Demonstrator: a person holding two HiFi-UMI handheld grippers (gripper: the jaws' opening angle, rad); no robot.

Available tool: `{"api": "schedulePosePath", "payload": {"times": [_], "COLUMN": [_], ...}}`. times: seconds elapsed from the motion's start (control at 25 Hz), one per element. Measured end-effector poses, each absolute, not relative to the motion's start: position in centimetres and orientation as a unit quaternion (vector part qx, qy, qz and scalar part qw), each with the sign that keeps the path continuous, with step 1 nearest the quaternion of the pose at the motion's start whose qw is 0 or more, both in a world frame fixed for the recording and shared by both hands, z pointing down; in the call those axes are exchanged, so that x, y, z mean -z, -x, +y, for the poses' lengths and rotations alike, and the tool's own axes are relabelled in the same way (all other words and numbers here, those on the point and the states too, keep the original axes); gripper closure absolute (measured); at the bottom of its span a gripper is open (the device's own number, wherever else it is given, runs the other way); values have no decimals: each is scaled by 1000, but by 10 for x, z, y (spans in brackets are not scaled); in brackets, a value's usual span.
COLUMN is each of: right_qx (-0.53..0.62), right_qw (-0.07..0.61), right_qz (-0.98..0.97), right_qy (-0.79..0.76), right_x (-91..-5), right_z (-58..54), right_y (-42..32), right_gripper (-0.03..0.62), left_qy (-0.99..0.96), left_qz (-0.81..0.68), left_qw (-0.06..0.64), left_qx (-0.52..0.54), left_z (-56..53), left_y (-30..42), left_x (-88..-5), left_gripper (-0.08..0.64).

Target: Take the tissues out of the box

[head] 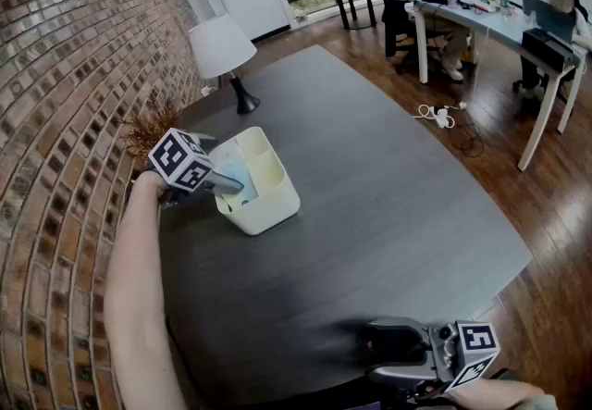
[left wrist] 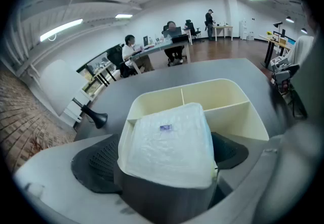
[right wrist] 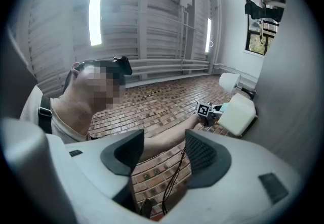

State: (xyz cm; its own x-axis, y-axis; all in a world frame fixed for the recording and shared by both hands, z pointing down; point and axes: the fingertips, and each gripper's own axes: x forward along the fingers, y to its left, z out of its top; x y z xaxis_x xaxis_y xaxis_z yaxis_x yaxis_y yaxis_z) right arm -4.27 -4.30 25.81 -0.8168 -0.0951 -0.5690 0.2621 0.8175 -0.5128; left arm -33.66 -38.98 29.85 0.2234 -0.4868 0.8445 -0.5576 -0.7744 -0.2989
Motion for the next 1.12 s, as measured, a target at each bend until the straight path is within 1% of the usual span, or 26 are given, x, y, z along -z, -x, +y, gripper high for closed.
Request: {"api": "schedulePosePath", "payload": {"times": [0.04,0.16,0.36,0.56,0.68,0.92,1.12], "right_qx": [301,306,311,304,302,297,289], "right_qw": [299,299,300,297,294,289,281], "right_qz": [905,903,900,904,905,909,914], "right_qy": [-48,-50,-52,-52,-51,-50,-46], "right_x": [-258,-257,-256,-256,-256,-258,-263], "right_z": [-44,-46,-47,-46,-44,-43,-43], "right_y": [42,39,38,41,43,44,45], "right_gripper": [339,339,339,339,339,339,340], "left_qy": [-781,-778,-762,-711,-696,-675,-697], "left_qz": [-328,-311,-308,-337,-347,-397,-454], "left_qw": [42,54,45,-10,-38,-82,-118], "left_qx": [-530,-544,-567,-617,-628,-617,-543], "left_z": [-389,-389,-387,-385,-381,-376,-362], "left_y": [336,331,330,330,323,325,323], "left_x": [-303,-312,-316,-312,-302,-259,-200], "left_gripper": [-6,-6,14,35,44,48,51]}}
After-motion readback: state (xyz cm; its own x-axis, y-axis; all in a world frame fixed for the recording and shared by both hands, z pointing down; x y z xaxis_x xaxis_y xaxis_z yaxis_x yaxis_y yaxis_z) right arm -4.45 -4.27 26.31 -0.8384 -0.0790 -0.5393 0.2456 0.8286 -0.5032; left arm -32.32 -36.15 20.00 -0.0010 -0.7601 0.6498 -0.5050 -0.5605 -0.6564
